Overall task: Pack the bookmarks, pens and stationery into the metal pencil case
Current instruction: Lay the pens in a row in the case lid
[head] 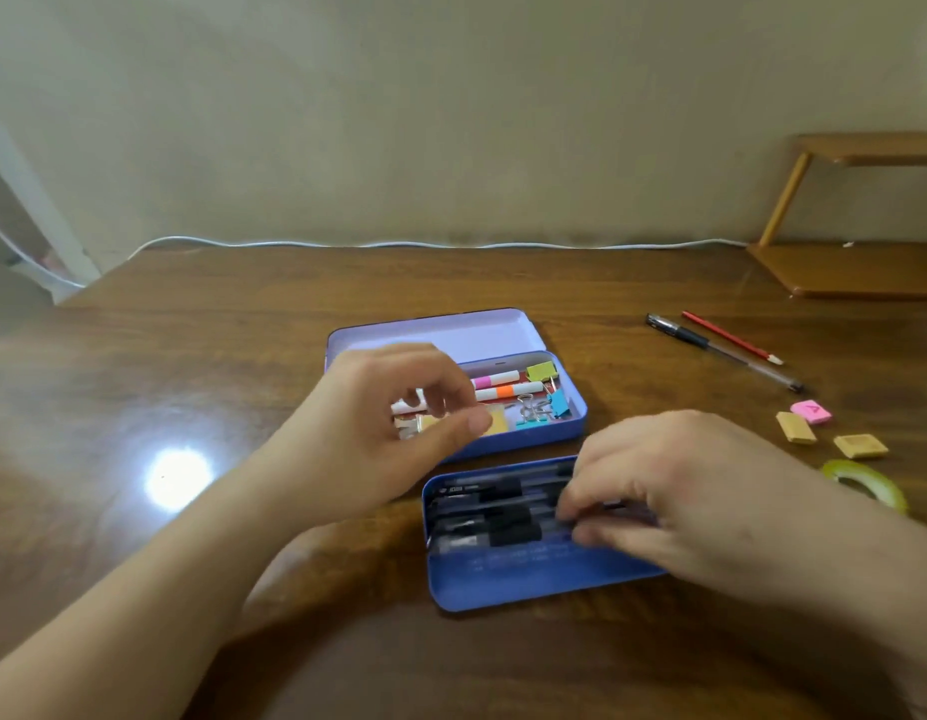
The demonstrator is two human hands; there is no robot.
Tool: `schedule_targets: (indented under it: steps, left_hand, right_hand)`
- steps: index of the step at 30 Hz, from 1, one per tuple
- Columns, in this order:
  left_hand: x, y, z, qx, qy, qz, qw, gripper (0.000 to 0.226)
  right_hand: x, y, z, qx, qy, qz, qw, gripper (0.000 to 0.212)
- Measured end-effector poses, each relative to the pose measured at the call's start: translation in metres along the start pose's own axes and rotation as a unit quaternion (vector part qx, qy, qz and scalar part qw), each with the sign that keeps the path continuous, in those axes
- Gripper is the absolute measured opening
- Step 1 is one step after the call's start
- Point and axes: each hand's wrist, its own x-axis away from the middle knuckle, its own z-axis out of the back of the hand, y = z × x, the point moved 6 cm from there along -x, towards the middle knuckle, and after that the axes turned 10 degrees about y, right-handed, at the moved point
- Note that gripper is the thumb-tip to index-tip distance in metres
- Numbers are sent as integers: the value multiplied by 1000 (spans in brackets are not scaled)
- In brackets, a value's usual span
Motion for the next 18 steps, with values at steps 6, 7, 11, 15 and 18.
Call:
schedule_targets:
  steps: [6,7,11,15,18]
  left_hand:
    - [12,13,-22,-58,-175,-100,978,16]
    - [13,15,-25,-59,-193,-103,974,17]
    - [17,16,-31,-87,-232,-107,963,22]
    - [18,16,-34,-119,-233,-120,958,21]
    - [19,16,-34,-115,-234,-118,958,19]
  right_hand:
    - [-3,-6,-10,25,-9,-2,1000,22]
    - [-3,-7,-10,27,-1,0,1000,21]
    - [-3,-7,-10,37,0,-3,999,10]
    - [-3,-8,-8,40,5,-6,999,17]
    - [-4,27,8,-12,41,-108,993,29]
